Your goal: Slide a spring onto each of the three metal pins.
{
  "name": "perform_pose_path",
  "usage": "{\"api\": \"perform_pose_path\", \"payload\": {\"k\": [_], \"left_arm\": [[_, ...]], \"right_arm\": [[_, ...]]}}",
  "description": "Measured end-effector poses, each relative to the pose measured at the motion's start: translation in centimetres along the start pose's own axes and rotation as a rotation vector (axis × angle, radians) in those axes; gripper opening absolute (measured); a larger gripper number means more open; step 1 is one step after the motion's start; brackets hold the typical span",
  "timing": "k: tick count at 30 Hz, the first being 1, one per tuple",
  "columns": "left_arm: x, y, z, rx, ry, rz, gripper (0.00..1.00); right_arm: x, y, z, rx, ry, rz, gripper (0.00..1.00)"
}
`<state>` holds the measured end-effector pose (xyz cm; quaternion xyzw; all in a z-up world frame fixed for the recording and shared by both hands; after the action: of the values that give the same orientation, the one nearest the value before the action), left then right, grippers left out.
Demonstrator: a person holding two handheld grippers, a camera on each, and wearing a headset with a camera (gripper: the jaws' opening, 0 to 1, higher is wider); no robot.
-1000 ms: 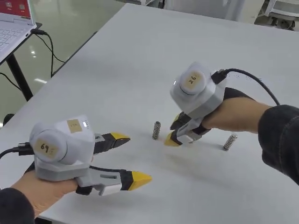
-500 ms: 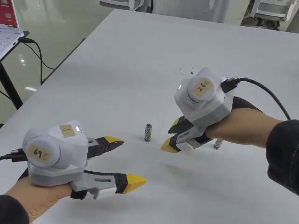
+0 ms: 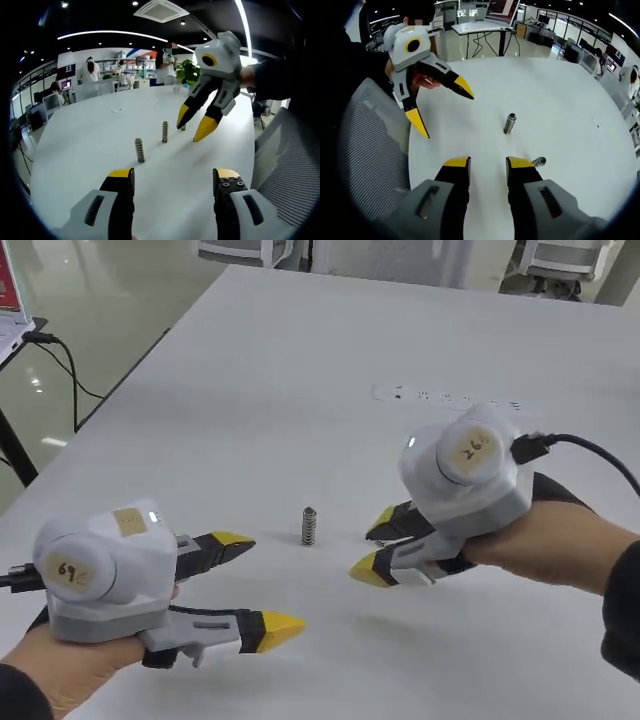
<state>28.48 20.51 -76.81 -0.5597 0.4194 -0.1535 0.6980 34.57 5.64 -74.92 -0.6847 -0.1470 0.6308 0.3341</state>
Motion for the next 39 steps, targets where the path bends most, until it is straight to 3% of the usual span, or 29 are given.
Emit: {"api": "perform_pose_path", "payload": {"k": [13,29,39], "left_arm": [[0.2,-0.2,-0.1,0.003,0.005,0.004,0.62],[0.6,-0.5,-0.1,0.006,0.016,0.003,0.62],[0.8,-0.6,-0.1,0.01,0.024,0.007,0.63]], "right_arm": [[-2.0,2.4,0.6,0.113,0.002,-0.115,0.31],[-5.2,6.3,-0.8,0.256,0.086,-0.215,0.32],[-6.9,8.1,-1.7,0.289,0.14,-0.284,0.34]]}}
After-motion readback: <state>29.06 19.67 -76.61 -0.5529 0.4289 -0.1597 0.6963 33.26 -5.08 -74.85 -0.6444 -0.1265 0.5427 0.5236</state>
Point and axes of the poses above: the centre of the closed fingertips' face, and the gripper's own axes: x roughly forward along the fingers, z roughly to its left, y roughly out of its underside, the point moved 6 cm from there along -x, roughly backward along the fingers, and after that the axes turned 6 degrees about x, right-handed, at the moved point
